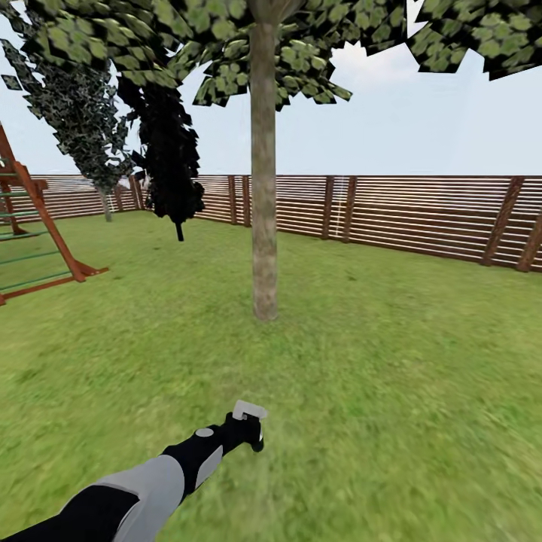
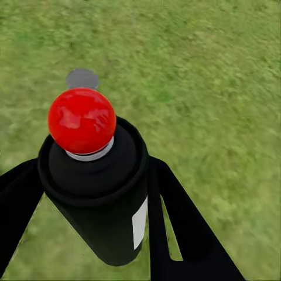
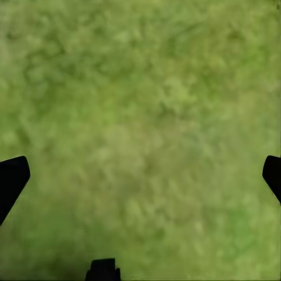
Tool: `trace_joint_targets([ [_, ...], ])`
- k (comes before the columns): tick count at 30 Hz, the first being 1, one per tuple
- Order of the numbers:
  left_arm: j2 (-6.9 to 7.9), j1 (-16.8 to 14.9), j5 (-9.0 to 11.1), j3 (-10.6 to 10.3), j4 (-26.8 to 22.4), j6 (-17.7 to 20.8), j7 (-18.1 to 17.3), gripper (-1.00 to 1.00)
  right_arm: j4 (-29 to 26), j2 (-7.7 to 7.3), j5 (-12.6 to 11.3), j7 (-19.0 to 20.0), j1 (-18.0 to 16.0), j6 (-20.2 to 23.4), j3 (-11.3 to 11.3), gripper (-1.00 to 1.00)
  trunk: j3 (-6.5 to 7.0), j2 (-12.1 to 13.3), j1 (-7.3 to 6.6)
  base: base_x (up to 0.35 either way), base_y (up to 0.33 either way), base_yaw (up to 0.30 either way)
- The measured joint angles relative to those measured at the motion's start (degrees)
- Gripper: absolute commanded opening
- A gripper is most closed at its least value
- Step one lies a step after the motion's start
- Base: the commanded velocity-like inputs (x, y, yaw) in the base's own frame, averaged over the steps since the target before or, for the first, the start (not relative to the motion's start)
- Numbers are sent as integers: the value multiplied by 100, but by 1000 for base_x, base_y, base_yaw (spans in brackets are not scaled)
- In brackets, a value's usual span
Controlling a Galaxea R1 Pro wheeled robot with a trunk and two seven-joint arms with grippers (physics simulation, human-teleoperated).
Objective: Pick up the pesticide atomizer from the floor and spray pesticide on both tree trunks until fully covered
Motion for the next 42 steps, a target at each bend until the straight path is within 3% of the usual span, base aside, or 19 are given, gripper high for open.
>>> trace_joint_targets([
  [13, 0, 0, 0, 3, 2, 0, 0, -100, 0, -2, 2, 12, 0, 4, -2, 100, 0, 0, 0, 700, 0, 0],
  [17, 0, 0, 0, 13, 8, 0, 1, -100, 0, -8, 8, 12, 0, 6, 0, 100, 0, 2, 54, 348, 27, 0],
  [19, 0, 0, 0, 17, 8, 0, -3, -100, 0, -9, 9, 12, 0, 8, 0, 100, 0, 0, -6, 285, 145, 0],
  [34, 0, 0, 1, 8, 5, -20, -8, -100, -5, -11, 10, 5, 0, -7, 0, 100, 0, 1, 7, 36, 26, 0],
  [36, 0, -1, 3, 164, -16, -311, 1, -100, -71, -132, 7, -27, -2, -33, 4, 100, 0, 1, 7, 0, 0, 0],
  [37, 0, -2, 9, 855, -34, -446, 29, -100, -271, -275, 5, -34, -9, -58, 5, 100, 1, 0, 7, 0, 0, 0],
  [42, 0, -1, -30, 1054, -33, -474, 37, -100, -371, -348, 63, 0, -8, -52, 33, 100, 0, 1, 7, 0, 0, 0],
])
